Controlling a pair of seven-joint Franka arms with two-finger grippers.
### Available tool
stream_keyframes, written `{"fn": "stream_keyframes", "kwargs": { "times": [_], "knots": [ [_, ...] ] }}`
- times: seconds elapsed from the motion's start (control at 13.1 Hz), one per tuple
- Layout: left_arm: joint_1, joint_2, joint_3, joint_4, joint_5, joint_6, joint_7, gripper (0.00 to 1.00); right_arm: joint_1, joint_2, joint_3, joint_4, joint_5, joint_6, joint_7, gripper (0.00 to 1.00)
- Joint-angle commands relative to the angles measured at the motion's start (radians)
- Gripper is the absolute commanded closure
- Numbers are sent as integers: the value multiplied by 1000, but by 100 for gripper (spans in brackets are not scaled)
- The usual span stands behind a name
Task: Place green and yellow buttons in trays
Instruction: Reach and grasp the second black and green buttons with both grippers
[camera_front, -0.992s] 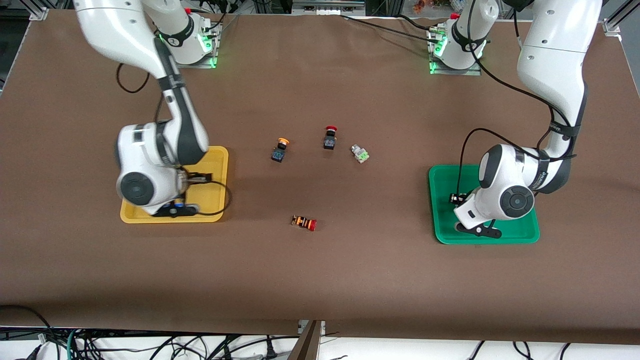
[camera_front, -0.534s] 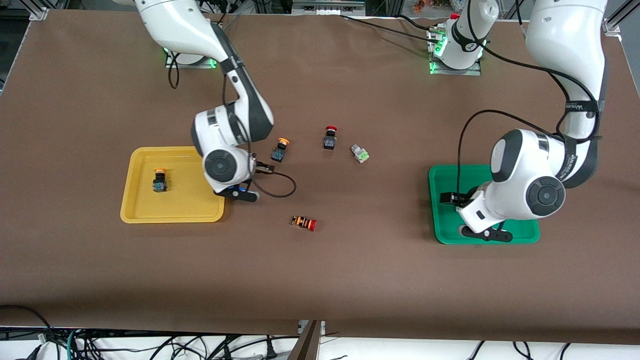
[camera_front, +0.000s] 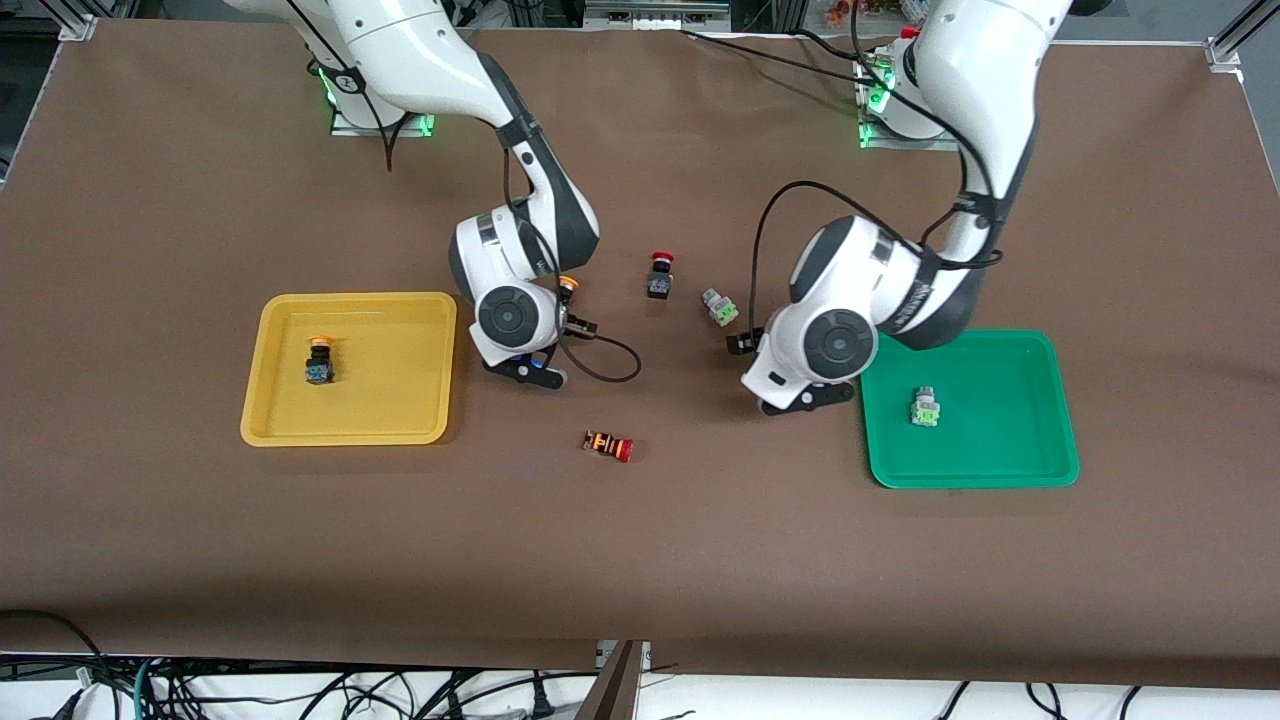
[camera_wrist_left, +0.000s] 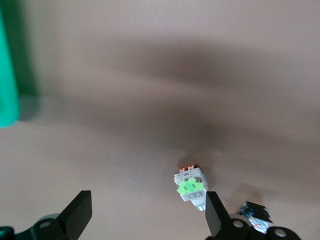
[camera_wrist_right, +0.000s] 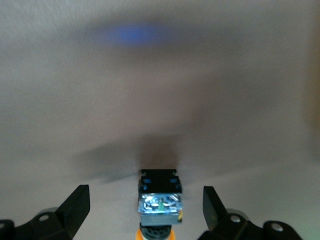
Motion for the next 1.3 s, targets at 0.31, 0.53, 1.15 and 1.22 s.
{"fn": "stream_keyframes", "kwargs": {
  "times": [0.31,0.53,1.15,1.22],
  "knots": [
    [21,-89,-116,-402,-90,447,-270,0,27,-18,-9,-70,22,30,-42,70],
    [21,-89,-118,-464,-90,538,-271,63,27,-35,-9,-70,22,24,-42,100],
    [91,-147,-99,-259,-24,208,-223,100,-31,-75,-295,-50,5,-116,-520,100],
    [131,-147,-101,-191,34,108,-171,100,-67,-70,-304,-55,5,-115,-599,100]
  ]
}}
